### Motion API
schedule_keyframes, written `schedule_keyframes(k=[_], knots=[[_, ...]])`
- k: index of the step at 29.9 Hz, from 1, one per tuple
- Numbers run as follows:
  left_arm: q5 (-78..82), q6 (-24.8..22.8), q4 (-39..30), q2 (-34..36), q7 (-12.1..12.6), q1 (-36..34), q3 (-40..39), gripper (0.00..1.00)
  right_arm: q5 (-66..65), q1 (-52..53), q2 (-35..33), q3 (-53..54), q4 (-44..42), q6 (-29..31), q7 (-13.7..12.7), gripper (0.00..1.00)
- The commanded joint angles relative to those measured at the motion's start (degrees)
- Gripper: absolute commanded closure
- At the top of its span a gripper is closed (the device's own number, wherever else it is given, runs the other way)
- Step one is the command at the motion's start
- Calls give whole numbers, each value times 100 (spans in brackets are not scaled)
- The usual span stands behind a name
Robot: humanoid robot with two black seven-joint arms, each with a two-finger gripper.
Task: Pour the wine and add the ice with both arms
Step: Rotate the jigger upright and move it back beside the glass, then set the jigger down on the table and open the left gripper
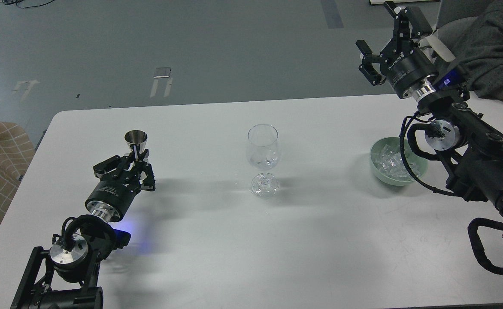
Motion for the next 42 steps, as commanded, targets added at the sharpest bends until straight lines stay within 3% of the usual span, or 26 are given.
schedule_keyframes(k=[1,13,34,40,42], knots=[[5,-19,147,21,-52,-2,-7,80,0,-3,0,0,0,0,8,0],[66,7,165,39,-52,-20,11,62,0,-3,0,0,0,0,-1,0],[84,51,165,91,-60,-55,99,52,0,-3,9,0,0,0,-1,0],[189,60,165,100,-52,-55,116,41,0,-3,27,0,0,0,-1,0],[312,69,165,100,-52,-38,116,30,0,-3,35,0,0,0,-1,0]])
